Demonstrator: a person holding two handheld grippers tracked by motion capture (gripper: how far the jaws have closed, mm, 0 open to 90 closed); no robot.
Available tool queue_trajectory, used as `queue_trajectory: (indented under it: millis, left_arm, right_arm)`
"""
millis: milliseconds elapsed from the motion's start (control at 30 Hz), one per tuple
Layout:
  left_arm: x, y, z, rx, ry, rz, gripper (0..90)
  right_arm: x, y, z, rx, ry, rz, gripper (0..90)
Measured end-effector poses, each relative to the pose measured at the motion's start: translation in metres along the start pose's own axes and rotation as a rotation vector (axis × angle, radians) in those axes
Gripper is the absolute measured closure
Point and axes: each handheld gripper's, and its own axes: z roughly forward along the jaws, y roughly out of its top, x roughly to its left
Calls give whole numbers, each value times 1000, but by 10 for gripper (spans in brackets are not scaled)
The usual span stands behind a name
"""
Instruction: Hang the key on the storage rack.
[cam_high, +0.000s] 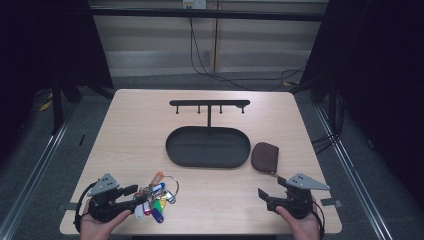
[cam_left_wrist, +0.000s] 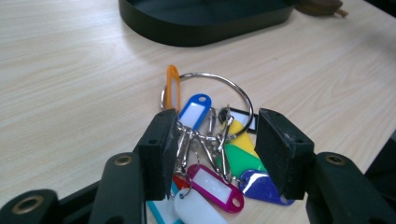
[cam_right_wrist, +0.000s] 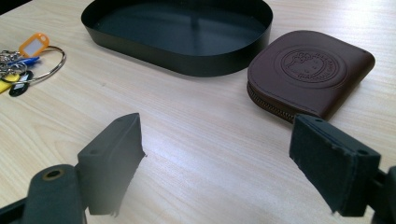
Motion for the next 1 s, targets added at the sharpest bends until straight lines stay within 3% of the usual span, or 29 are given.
queue_trajectory:
  millis: [333,533,600,800,1000]
  left_arm:
    - [-1,4,-1,20,-11,4,528]
    - [-1,20,-2,33,-19,9,580]
    - [-3,25,-2,39,-9,29,586]
    - [-4,37,5,129,-38,33,601]
    - [-8,50,16,222,-74,91,616]
  right_arm:
    - [-1,0,-1,9,-2,-5,173]
    - [1,-1,-1,14,-1,-8,175]
    - [1,-1,0,16,-1,-10,175]
    - [2,0,2,24,2,-13,176]
    - [2,-1,2,26,0,-11,177]
